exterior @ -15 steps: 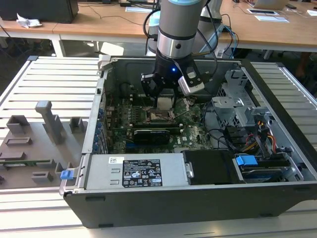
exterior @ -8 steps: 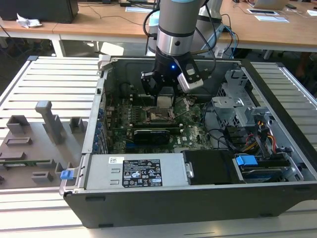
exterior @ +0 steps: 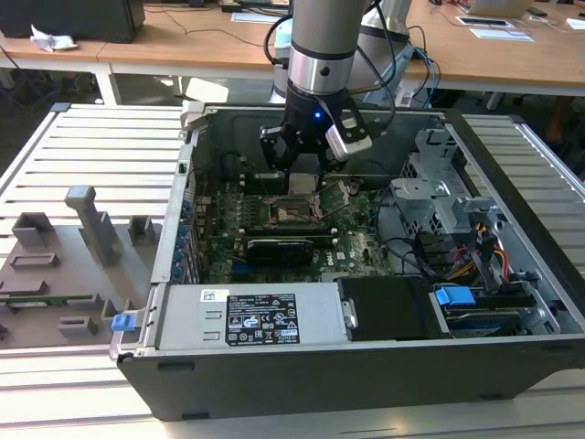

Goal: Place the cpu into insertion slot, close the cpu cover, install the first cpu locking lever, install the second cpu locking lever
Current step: 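Place the cpu into insertion slot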

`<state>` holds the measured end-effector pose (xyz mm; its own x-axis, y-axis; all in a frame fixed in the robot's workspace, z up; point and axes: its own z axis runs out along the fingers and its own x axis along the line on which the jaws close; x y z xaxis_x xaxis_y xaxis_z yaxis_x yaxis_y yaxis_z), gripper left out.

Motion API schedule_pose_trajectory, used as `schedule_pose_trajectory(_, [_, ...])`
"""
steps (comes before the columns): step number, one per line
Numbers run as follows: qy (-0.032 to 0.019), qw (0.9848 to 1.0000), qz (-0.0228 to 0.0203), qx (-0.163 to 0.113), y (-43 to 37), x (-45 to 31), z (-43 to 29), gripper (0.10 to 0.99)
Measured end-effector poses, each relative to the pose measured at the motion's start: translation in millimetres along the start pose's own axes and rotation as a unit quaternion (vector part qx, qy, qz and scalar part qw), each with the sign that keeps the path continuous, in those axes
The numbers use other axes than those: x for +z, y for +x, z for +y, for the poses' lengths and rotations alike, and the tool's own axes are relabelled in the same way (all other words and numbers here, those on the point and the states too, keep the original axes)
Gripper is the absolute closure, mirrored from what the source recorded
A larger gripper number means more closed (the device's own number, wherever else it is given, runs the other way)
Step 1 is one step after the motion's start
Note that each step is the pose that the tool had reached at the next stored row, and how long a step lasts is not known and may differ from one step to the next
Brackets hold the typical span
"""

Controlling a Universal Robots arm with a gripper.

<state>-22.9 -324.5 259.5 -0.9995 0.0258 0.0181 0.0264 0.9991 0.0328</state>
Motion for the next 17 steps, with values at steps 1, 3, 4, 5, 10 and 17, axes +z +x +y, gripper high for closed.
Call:
schedule_pose_trajectory(1, [0.0,1.0,0.0,0.0,0.0,0.0,0.0,0.545])
schedule_pose_trajectory(3, [0.0,1.0,0.0,0.0,0.0,0.0,0.0,0.545])
schedule_pose_trajectory(4, [0.0,1.0,0.0,0.0,0.0,0.0,0.0,0.545])
schedule_pose_trajectory(5, [0.0,1.0,0.0,0.001,0.0,0.0,0.0,0.545])
schedule_pose_trajectory(10, [-0.0002,0.9998,-0.0006,0.019,0.0,0.0,0.0,0.545])
schedule_pose_trajectory(17, [-0.0003,0.9986,-0.0017,0.053,0.0,0.2,0.0,0.545])
